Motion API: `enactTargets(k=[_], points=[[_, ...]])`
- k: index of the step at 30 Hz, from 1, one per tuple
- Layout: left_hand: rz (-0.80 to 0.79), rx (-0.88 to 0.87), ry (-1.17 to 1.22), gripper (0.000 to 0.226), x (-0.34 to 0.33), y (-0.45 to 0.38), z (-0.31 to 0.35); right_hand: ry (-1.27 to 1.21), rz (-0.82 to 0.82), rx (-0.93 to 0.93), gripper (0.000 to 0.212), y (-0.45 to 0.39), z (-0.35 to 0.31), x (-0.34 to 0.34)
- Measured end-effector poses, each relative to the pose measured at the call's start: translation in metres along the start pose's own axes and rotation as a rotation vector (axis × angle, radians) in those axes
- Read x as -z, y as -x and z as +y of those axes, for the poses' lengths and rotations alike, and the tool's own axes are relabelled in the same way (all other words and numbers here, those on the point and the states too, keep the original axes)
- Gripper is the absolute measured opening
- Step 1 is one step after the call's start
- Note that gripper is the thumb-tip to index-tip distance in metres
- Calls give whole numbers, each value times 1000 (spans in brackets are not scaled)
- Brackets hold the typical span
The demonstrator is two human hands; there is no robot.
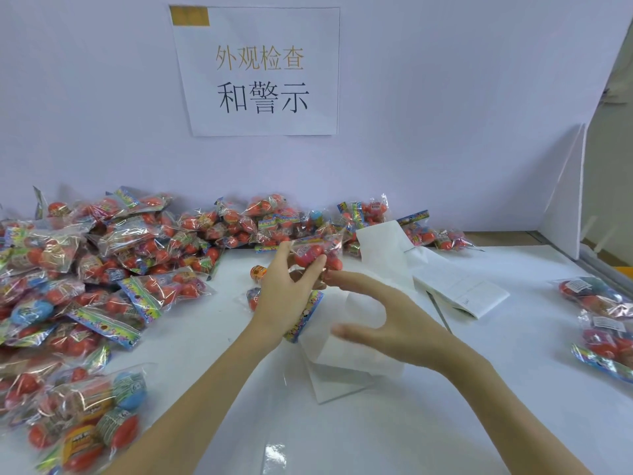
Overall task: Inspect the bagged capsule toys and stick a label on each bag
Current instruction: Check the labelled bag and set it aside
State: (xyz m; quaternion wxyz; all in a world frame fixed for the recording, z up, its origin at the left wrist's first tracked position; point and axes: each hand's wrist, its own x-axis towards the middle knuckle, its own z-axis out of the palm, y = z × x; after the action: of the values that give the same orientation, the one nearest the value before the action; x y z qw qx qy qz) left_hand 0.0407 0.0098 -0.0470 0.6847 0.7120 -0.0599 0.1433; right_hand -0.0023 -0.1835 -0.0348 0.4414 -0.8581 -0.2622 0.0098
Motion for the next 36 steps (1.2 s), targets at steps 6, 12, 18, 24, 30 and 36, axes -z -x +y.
enactTargets(k=[6, 12, 18, 24, 30, 36], points=[[68, 11, -79, 24, 15, -6, 0, 191, -114, -45, 81, 0, 14, -2], [-13, -304, -274, 30, 15, -2, 2, 202, 150, 42, 29, -6, 23, 2], [-358, -241, -356, 15, 14, 5, 7, 225, 214, 22, 20, -7, 29, -1], [-624, -205, -541, 43, 18, 6, -6, 253, 332, 73, 23, -8, 29, 0], [-436, -138, -467, 17, 20, -1, -5, 100, 483, 9, 26, -12, 30, 3], [-364, 46, -404, 19, 24, -9, -4, 152, 485, 62, 28, -10, 34, 5]])
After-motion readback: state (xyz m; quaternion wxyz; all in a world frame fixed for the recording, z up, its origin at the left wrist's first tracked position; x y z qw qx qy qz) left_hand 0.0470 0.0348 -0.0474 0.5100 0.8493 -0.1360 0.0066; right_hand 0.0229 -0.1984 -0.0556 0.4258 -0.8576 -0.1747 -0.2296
